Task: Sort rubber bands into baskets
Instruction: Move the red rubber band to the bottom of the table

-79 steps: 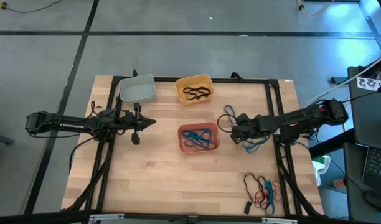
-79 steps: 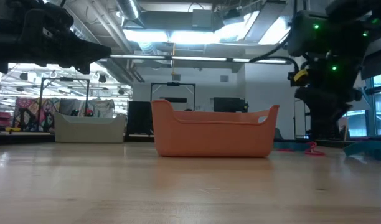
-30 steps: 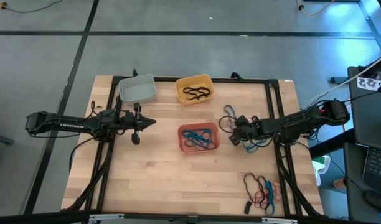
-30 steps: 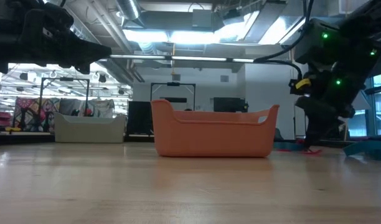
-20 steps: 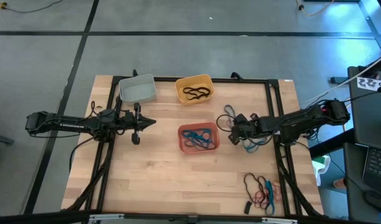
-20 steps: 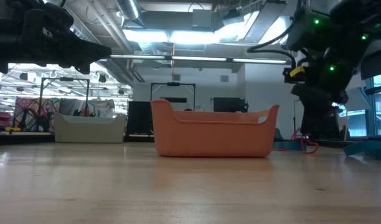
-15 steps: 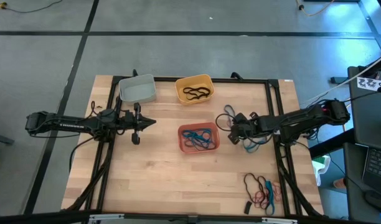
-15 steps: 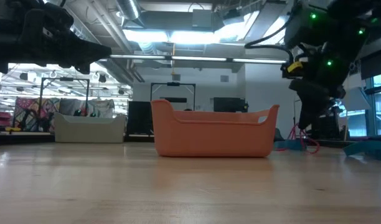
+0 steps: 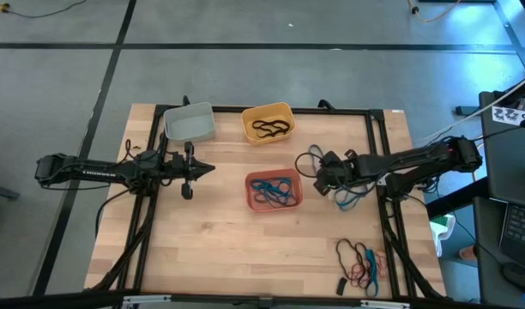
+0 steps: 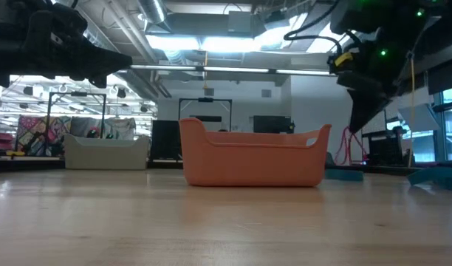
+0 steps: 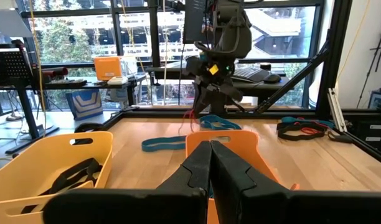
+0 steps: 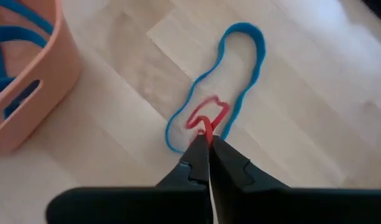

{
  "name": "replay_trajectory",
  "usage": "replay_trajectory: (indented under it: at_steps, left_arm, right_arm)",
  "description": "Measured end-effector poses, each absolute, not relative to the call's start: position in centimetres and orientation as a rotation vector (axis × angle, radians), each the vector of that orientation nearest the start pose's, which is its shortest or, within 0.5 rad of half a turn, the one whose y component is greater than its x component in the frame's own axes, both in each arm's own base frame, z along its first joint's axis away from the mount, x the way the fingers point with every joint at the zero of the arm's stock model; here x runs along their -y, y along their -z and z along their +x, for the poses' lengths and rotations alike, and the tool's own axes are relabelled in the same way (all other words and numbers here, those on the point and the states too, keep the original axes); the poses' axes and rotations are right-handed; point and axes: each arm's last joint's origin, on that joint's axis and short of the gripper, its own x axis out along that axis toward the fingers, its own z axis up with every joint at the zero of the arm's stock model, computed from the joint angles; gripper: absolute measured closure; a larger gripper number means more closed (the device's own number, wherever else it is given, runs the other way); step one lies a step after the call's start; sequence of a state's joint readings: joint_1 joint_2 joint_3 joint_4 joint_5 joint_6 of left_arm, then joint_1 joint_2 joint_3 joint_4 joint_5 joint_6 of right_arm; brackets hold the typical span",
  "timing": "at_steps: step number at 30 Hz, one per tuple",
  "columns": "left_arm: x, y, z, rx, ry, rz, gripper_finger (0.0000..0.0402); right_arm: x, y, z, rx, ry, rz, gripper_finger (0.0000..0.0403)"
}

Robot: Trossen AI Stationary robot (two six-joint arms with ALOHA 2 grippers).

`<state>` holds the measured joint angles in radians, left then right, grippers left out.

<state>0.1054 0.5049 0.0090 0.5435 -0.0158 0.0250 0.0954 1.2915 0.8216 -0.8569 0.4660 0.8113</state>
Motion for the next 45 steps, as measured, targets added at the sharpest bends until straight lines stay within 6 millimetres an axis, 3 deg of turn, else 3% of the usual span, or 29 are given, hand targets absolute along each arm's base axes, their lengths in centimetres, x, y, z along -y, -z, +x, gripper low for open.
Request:
replay_trajectory:
  at_steps: [10,17,30,45]
  left_arm:
    - [-1.4,-17.2,12.9,0.047,-0.122,0.024,0.0396]
    - [-1.4,-17.2,12.9,0.047,-0.122,0.024,0.0396]
    - [-1.4,-17.3,12.9,0.059,-0.122,0.025,0.0396]
    - [-1.4,-17.4,12.9,0.068,-0.121,0.02,0.0396]
  right_arm:
    - [-5.0,-22.8,21.8,-1.047,0.595,0.307,0.04]
    - [-8.6,-22.7,20.7,-1.095,0.484,0.436,0.0398]
    - [-14.3,-22.6,17.4,-1.099,0.499,0.7,0.0398]
    - [-18.4,-19.6,14.6,-1.182,0.574,0.634,0.0397]
